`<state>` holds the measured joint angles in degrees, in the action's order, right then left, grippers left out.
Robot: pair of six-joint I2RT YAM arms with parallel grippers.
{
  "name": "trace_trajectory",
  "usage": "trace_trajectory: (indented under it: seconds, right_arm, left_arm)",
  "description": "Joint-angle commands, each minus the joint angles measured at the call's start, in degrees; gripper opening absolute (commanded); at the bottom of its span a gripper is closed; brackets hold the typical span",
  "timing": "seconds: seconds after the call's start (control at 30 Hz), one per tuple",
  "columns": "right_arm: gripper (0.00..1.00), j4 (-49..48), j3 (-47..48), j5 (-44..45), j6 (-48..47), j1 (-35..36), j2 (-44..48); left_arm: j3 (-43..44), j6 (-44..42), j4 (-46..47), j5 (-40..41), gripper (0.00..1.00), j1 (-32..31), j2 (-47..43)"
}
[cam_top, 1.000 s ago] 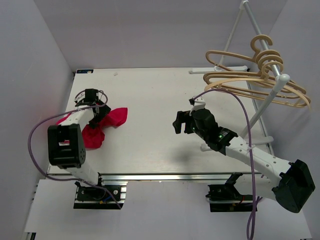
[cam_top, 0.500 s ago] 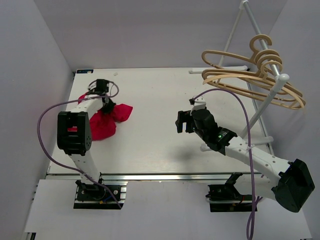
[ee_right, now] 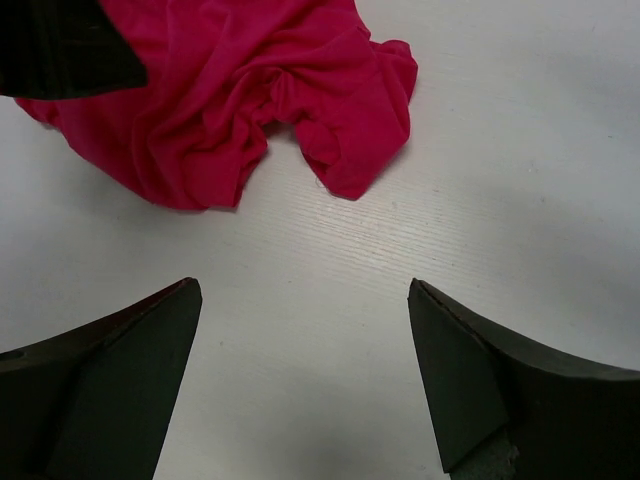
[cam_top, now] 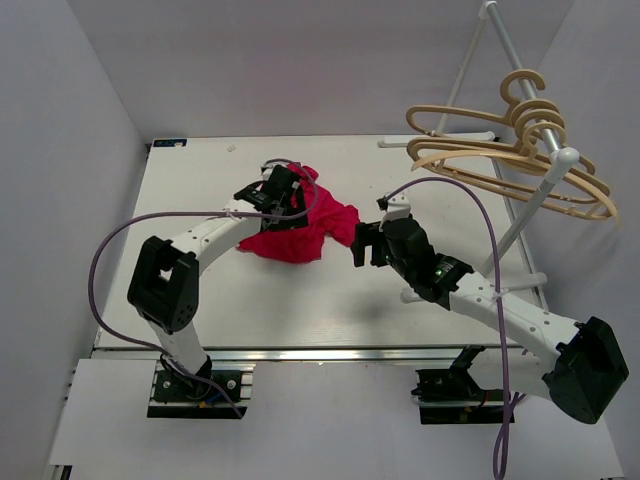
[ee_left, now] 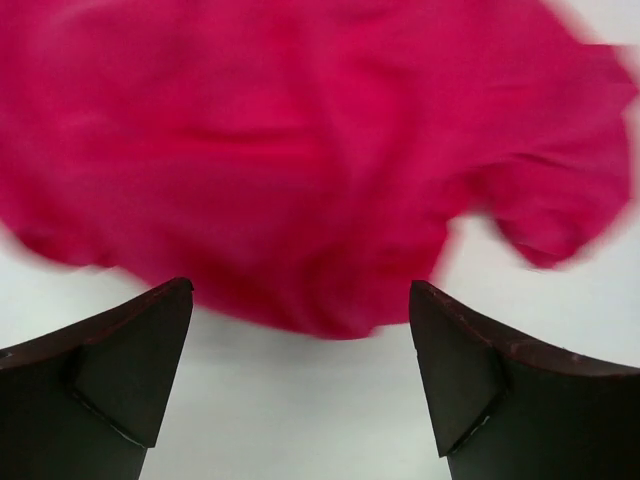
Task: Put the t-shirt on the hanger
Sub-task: Move the T-shirt to the center of the board.
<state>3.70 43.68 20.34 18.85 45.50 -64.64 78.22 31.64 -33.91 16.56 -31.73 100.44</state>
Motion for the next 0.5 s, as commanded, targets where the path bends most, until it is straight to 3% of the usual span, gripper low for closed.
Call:
trace_trajectory:
  seconds: [0.0, 0.13, 0.27, 0.3, 0.47]
  right_arm:
    - [0.89, 0.4, 3.2, 0.7, 0.0, 0.3, -2.1]
    - [0.89, 4.2, 8.7, 0.8, 0.2, 0.4, -8.7]
    - [0.89, 6.8, 15.8, 4.3, -0.5, 1.3, -19.2]
    - [0.89, 6.8, 17.0, 4.4, -0.7, 1.3, -20.9]
    - [0.87, 10.1, 27.0, 7.3, -0.6, 1.4, -33.2]
  left_arm:
    - [-2.9, 4.8, -7.4, 11.1, 0.98, 2.3, -6.1]
    - [-7.4, 14.0, -12.2, 12.4, 0.98, 6.8, -8.4]
    - [-18.0, 13.1, -4.3, 0.4, 0.98, 20.1, -9.5]
    - [-19.1, 12.3, -1.9, -3.4, 0.98, 21.2, -9.6]
    - [-17.0, 10.5, 2.5, -7.6, 0.98, 22.1, -5.6]
